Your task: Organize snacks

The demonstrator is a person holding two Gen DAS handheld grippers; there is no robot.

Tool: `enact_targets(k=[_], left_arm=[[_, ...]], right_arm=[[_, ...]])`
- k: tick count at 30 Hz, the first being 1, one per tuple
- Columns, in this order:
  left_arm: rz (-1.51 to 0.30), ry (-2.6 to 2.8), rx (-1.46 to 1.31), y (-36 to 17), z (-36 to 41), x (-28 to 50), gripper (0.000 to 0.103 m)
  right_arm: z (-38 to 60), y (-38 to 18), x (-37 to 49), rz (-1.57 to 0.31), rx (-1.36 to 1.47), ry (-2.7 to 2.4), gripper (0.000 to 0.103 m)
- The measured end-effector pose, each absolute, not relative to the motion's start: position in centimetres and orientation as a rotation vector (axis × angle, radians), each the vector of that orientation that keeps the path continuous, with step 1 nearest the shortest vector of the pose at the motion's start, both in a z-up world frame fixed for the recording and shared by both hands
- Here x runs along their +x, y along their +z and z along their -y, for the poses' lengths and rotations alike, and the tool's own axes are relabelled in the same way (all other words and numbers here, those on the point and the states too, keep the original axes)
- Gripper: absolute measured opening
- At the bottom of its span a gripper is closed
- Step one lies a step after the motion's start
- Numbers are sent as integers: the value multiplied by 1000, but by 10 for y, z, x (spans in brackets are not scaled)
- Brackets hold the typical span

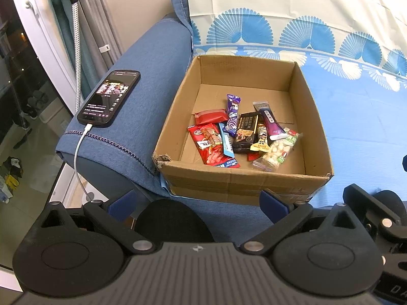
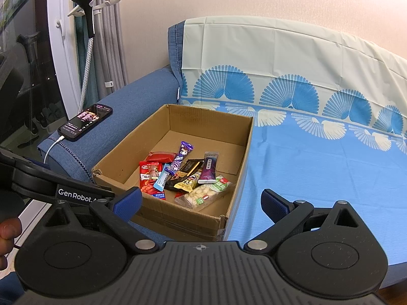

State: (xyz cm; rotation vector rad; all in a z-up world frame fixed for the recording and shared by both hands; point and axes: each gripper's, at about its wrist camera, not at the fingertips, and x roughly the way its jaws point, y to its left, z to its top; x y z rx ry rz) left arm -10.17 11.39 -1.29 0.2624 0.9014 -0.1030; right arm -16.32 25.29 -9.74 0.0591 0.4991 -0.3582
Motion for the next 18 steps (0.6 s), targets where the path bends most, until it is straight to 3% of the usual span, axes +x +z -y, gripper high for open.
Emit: enact_targets(k=[18], left_arm=[[-907,-102,271,-14,-114,-101,103]], right_arm=[[-252,-98,-164,-499,60,-357,100]])
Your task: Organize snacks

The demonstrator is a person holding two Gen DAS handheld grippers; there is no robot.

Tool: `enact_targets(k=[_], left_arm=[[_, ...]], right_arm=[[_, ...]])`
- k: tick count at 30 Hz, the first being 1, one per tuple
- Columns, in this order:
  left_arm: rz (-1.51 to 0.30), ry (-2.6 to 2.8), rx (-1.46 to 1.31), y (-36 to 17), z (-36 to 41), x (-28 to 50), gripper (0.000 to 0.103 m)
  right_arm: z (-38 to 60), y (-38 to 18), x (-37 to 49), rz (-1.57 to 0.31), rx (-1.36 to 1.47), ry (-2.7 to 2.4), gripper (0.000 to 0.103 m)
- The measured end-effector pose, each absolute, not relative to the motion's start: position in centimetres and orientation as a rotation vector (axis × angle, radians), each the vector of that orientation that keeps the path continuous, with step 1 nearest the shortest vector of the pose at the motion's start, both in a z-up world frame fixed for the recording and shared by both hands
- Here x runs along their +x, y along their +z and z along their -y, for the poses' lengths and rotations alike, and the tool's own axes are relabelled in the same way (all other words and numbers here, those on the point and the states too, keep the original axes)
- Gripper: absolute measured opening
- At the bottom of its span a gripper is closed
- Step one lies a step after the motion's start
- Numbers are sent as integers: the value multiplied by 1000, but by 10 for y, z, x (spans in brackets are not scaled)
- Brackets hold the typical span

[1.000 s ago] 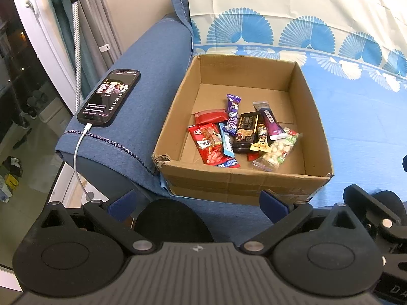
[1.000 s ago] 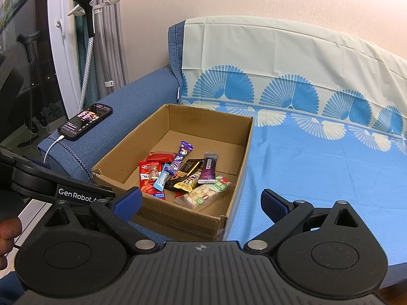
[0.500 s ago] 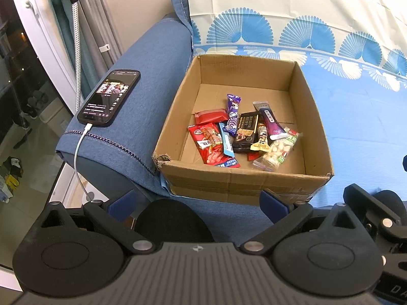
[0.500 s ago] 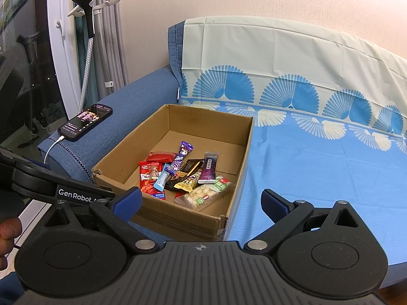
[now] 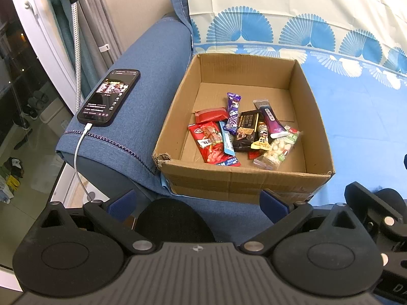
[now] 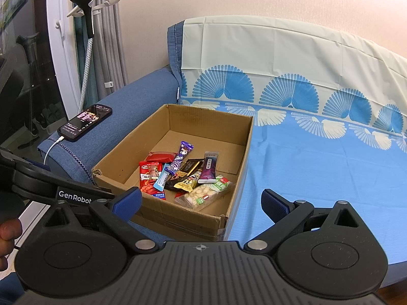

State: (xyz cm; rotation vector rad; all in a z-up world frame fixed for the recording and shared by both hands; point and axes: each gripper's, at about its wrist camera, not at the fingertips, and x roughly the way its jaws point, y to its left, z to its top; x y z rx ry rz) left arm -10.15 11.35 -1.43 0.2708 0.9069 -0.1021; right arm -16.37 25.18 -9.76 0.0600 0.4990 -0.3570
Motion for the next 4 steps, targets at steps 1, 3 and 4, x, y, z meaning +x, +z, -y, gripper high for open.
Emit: enact_targets(k=[1,3,4], left_arm=[[-908,-103,271,-15,-113,-101,103],[-911,-101,270,-15,-114,-101,103],[-911,-102,269,-16,-114,-101,103]], right_arm=[[-252,-98,-164,-499,60,-357,100],[-252,-98,-164,-499,61,-356,100],[-252,-98,-164,-499,61,-356,100]])
